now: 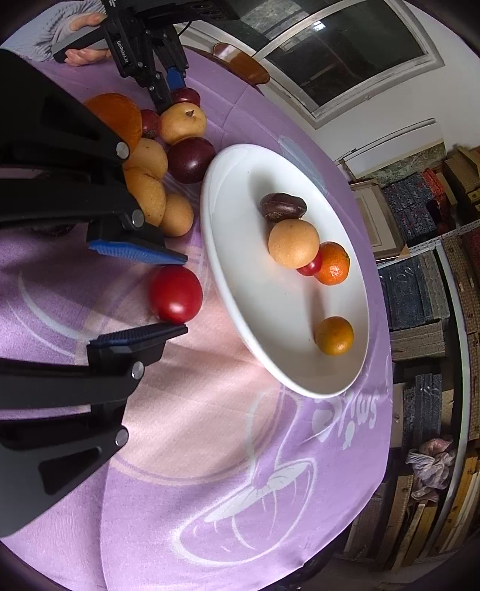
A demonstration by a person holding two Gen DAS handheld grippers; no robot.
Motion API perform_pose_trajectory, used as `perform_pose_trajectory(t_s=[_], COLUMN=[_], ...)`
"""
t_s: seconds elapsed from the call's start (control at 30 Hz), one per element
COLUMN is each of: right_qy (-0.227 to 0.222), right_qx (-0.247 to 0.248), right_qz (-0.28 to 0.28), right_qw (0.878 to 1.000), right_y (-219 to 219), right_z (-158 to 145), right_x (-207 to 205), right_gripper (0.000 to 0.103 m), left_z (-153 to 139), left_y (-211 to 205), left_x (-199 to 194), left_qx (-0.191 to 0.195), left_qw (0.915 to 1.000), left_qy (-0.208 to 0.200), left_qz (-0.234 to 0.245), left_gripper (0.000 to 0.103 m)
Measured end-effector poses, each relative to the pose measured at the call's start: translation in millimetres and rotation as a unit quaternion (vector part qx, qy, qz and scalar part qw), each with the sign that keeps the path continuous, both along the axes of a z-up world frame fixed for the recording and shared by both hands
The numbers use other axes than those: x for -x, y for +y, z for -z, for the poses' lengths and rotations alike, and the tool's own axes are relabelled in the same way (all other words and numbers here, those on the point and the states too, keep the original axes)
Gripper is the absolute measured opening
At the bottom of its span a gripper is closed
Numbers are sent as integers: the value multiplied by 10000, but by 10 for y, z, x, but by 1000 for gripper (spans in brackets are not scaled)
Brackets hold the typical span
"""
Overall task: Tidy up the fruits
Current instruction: 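Grasp the dark red plum with the left tool while the right grasps a red tomato, then carry the plum and tomato onto the white plate and open both tools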
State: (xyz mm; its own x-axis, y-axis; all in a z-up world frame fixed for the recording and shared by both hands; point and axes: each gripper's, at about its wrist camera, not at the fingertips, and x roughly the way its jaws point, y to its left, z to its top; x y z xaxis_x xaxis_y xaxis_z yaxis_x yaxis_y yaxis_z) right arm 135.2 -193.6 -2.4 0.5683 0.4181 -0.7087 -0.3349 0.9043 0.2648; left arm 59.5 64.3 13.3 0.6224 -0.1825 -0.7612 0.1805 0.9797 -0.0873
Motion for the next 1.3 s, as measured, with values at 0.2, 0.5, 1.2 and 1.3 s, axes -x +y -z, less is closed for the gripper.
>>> perform_pose_trajectory(t_s=[0.2, 0.5, 1.2, 1.3], right_qy=[-188, -732, -1189, -1363], right_qx=[38, -122, -376, -406], right_qz=[77, 341, 370, 499], right_qw=[9998, 9967, 9915, 9886], right_y=[-47, -190, -86, -207], right_z=[-49, -342, -559, -596], right_x=[86, 273, 175, 465], right_gripper=[31, 31, 90, 95], left_z=[-27, -418, -463, -440], left_y=[27, 24, -156, -49], left_x=[11, -53, -477, -180], left_qx=[1, 0, 336, 321], left_qw=[9999, 9972, 9970, 9966], left_qy=[-118, -677, -671, -690], left_qz=[-81, -304, -215, -308], left_gripper=[41, 41, 69, 77])
